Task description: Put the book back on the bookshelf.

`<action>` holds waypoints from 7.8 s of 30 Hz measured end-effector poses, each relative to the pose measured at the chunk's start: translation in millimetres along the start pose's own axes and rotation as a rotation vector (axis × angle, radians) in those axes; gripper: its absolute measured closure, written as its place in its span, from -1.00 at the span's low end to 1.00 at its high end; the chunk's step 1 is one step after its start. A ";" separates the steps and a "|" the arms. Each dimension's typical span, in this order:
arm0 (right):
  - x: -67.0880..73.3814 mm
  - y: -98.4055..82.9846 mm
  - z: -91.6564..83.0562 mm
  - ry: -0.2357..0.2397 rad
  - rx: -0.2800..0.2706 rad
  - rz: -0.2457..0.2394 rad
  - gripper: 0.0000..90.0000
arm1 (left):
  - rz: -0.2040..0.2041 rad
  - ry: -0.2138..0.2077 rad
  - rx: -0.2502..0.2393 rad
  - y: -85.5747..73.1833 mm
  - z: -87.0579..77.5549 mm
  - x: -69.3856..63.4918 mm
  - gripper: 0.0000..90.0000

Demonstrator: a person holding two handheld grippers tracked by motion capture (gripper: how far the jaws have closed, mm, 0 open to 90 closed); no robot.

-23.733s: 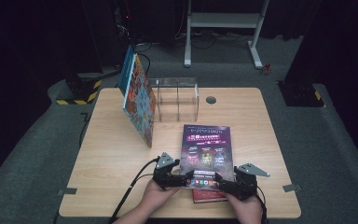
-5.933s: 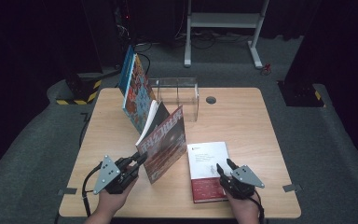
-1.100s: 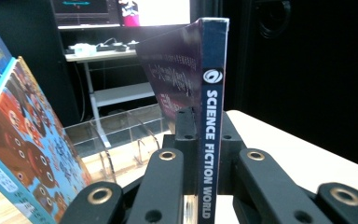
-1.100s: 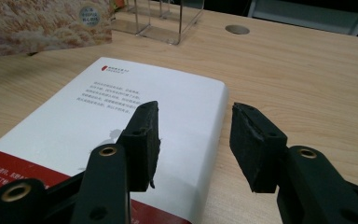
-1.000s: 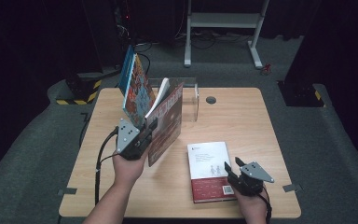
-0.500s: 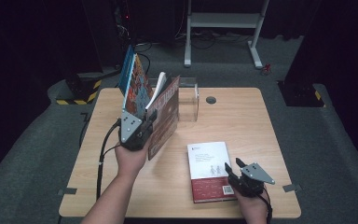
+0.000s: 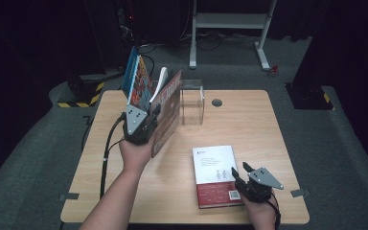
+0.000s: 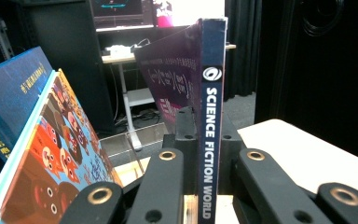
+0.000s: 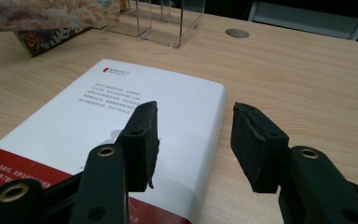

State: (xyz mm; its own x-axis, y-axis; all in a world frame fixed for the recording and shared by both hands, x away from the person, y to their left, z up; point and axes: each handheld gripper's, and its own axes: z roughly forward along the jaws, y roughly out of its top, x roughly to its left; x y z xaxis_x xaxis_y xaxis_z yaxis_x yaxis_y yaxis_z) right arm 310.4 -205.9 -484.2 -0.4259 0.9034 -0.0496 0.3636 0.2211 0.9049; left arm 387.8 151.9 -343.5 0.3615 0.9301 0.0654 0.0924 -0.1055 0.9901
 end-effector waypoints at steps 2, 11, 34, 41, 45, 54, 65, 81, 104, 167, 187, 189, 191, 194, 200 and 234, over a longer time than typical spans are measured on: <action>-0.4 1.6 0.9 0.002 -0.007 0.002 0.14 | 0.005 0.002 0.005 1.0 3.2 -0.7 0.87; 2.9 1.3 6.0 0.029 0.002 -0.008 0.14 | 0.010 0.013 0.030 4.7 26.2 -1.9 0.87; 3.4 2.8 4.3 0.026 -0.017 -0.012 0.13 | 0.023 0.098 0.021 13.0 80.5 0.9 0.87; 5.0 1.5 5.4 0.034 -0.013 -0.017 0.13 | 0.024 0.121 0.015 14.7 93.5 6.0 0.87; 5.2 1.0 6.0 0.033 -0.012 -0.015 0.13 | 0.005 0.131 0.009 13.0 99.4 10.9 0.87; 4.6 0.1 5.1 0.028 -0.014 -0.009 0.14 | -0.011 0.133 -0.012 8.9 108.2 11.7 0.87; 5.6 -1.8 5.1 0.026 -0.009 0.001 0.14 | -0.033 0.150 -0.006 -0.2 129.7 9.1 0.87; 4.7 -3.0 6.4 0.027 -0.004 0.003 0.14 | -0.049 0.171 -0.031 -6.6 142.7 9.8 0.87; 8.3 -3.3 7.9 0.036 0.005 -0.006 0.14 | -0.080 0.163 -0.044 -21.2 137.2 7.1 0.86; 16.8 -2.2 13.0 0.065 0.030 -0.036 0.13 | -0.001 0.195 0.192 -24.2 117.1 8.3 0.78; 19.9 -2.5 14.5 0.072 0.041 -0.043 0.12 | -0.020 0.240 0.219 -23.4 114.9 13.6 0.74; 20.0 -2.5 14.8 0.073 0.041 -0.047 0.12 | -0.024 0.239 0.221 -22.9 115.2 13.5 0.74; 20.2 -2.5 15.0 0.074 0.042 -0.048 0.12 | -0.024 0.239 0.224 -22.5 115.6 13.4 0.74; 20.6 -2.5 14.8 0.075 0.042 -0.048 0.12 | -0.029 0.246 0.225 -22.3 115.9 12.8 0.73; 20.6 -2.5 15.1 0.077 0.043 -0.049 0.12 | -0.025 0.253 0.231 -22.2 115.5 13.7 0.71; 22.5 -2.0 15.4 0.079 0.040 -0.055 0.12 | -0.015 0.315 0.208 -0.1 100.8 21.7 0.57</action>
State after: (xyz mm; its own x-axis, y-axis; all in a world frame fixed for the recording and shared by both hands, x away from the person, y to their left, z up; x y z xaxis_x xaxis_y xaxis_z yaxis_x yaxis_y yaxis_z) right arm 312.9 -180.3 -493.7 -0.5097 0.8580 -0.0637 0.3698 0.2853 0.8842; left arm 489.2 136.6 -354.7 0.0584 0.9913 0.1178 0.2942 -0.1299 0.9469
